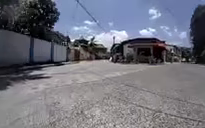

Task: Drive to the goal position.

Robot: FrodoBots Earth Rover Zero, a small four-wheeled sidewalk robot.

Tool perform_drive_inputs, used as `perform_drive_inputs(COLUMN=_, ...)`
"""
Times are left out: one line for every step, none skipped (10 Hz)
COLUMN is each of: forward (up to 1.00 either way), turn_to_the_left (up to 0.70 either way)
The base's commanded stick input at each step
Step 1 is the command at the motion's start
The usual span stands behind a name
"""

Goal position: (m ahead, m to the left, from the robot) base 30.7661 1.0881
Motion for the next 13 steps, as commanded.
perform_drive_inputs(forward=1.00, turn_to_the_left=0.12)
perform_drive_inputs(forward=1.00, turn_to_the_left=0.12)
perform_drive_inputs(forward=1.00, turn_to_the_left=0.12)
perform_drive_inputs(forward=1.00, turn_to_the_left=0.12)
perform_drive_inputs(forward=1.00, turn_to_the_left=0.05)
perform_drive_inputs(forward=1.00, turn_to_the_left=-0.12)
perform_drive_inputs(forward=1.00, turn_to_the_left=-0.28)
perform_drive_inputs(forward=1.00, turn_to_the_left=-0.28)
perform_drive_inputs(forward=1.00, turn_to_the_left=-0.28)
perform_drive_inputs(forward=1.00, turn_to_the_left=-0.28)
perform_drive_inputs(forward=1.00, turn_to_the_left=-0.28)
perform_drive_inputs(forward=1.00, turn_to_the_left=-0.28)
perform_drive_inputs(forward=1.00, turn_to_the_left=-0.28)
